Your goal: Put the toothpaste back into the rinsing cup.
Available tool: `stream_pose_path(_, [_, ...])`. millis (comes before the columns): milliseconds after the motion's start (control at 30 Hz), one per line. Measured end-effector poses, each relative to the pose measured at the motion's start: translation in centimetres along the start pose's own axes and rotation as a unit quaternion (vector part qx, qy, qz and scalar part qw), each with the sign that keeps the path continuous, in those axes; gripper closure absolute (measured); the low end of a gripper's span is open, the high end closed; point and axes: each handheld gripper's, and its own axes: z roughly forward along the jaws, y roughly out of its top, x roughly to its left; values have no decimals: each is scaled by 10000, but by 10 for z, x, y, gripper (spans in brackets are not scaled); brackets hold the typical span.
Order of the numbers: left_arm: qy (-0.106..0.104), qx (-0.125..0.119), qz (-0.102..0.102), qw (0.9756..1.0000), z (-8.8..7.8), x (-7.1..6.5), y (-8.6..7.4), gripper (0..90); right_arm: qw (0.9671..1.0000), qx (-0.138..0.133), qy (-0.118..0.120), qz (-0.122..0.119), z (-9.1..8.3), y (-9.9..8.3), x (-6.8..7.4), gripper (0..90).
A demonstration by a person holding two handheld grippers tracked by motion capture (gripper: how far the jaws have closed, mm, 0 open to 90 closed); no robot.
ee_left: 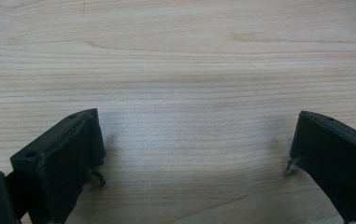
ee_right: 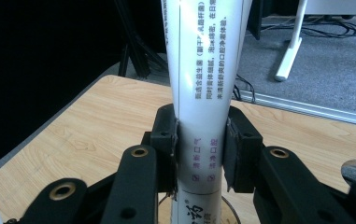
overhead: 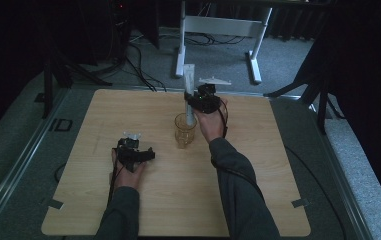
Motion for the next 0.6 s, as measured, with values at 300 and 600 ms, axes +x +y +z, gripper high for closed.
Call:
stream_pose_path(300, [-2,3,1,10000,0,0,0,22,9999,73,-74,-42,5,-4,0,693])
stream_pose_path(600, [-3,1,1,10000,0,0,0,22,9997,161,-93,-147,9,-9,3,690])
